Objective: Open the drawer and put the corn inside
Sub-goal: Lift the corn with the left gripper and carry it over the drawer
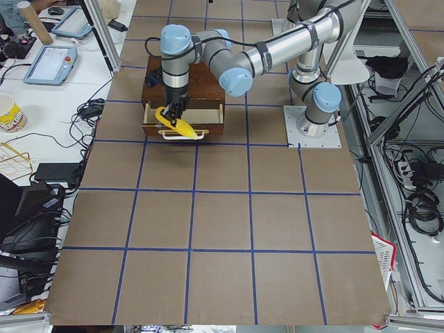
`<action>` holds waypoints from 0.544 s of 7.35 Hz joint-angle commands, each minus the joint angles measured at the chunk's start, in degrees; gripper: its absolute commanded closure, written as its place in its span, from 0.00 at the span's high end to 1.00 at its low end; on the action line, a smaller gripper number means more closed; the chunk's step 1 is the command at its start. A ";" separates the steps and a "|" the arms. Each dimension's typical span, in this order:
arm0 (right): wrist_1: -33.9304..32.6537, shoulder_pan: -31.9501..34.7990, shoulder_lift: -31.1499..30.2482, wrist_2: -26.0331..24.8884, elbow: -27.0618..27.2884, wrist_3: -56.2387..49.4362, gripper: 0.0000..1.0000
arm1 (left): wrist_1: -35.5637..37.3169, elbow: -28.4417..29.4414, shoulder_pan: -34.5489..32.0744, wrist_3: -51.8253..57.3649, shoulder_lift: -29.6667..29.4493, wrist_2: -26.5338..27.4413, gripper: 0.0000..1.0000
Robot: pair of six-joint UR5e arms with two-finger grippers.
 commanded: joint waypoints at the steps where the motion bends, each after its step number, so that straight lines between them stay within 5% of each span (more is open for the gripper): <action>1: 0.00 0.00 0.00 0.00 0.00 0.00 1.00 | -0.13 -2.48 -3.93 -14.16 1.30 0.60 0.00; 4: 0.00 0.00 0.00 0.00 0.00 0.00 1.00 | -0.13 -5.39 -4.56 -29.91 1.40 0.07 0.00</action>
